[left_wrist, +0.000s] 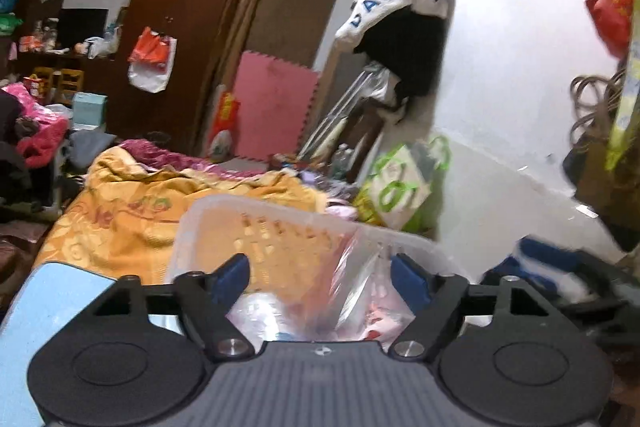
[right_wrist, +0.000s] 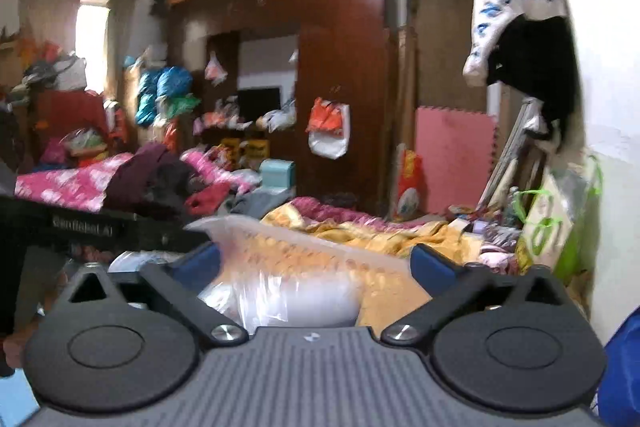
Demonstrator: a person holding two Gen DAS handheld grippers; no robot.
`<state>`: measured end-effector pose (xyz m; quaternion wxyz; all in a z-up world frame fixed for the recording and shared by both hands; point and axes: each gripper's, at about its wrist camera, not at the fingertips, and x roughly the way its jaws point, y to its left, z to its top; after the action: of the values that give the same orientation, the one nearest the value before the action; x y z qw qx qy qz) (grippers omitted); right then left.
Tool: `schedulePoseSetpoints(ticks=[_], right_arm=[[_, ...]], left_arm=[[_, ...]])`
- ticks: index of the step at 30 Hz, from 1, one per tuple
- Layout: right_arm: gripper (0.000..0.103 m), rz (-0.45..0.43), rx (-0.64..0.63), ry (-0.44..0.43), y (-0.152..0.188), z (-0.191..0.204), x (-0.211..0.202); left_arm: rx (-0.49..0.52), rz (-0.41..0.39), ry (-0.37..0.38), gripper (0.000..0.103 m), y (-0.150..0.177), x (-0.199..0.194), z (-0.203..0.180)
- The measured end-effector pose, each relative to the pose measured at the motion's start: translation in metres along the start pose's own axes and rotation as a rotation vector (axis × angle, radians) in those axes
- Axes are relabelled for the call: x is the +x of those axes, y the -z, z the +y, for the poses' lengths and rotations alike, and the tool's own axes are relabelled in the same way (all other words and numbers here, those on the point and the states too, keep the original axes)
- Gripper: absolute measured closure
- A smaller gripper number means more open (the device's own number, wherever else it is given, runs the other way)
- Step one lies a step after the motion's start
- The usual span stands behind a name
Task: Organize objects
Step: 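Carry both boxes over the basket and open both grippers, then grasp a silver foil pack with the left gripper while the right grasps a pink tissue pack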
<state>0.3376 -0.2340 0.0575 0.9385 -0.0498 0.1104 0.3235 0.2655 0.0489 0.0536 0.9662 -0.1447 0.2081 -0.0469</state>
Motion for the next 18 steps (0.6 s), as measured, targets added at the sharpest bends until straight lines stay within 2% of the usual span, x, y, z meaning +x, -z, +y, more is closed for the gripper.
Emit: schedulePoseSetpoints(ticks=[2, 5, 7, 9, 11, 13, 15, 18], right_arm=[[0.0, -0.016, 0.028, -0.016, 0.001, -0.001, -0.012], [0.0, -0.019, 0.074, -0.056, 0.005, -0.002, -0.035], [0.0, 0.011, 0.089, -0.088, 0.012, 0.006, -0.049], [0.0, 0.038, 0.058, -0.108, 0.033, 0.018, -0.061], [0.0, 0.075, 0.015, -0.103, 0.054, 0.027, -0.062], [0.0, 0.133, 0.032, -0.088, 0.084, 0.034, -0.051], [0.0, 0.211, 0.051, -0.081, 0.105, 0.036, -0.032], [0.0, 0.292, 0.052, -0.07, 0.12, 0.036, -0.006]], left_arm=[[0.05, 0.004, 0.01, 0.022, 0.003, -0.007, -0.003], [0.097, -0.062, 0.038, 0.022, 0.016, -0.043, -0.006], [0.13, -0.091, 0.043, 0.019, 0.031, -0.067, -0.008], [0.192, -0.087, 0.034, 0.016, 0.057, -0.084, -0.012], [0.238, -0.051, -0.003, 0.016, 0.081, -0.088, -0.013], [0.261, 0.004, -0.065, 0.016, 0.102, -0.081, -0.01], [0.259, 0.044, -0.108, 0.016, 0.112, -0.07, -0.004], [0.233, 0.121, -0.129, 0.016, 0.116, -0.046, 0.005]])
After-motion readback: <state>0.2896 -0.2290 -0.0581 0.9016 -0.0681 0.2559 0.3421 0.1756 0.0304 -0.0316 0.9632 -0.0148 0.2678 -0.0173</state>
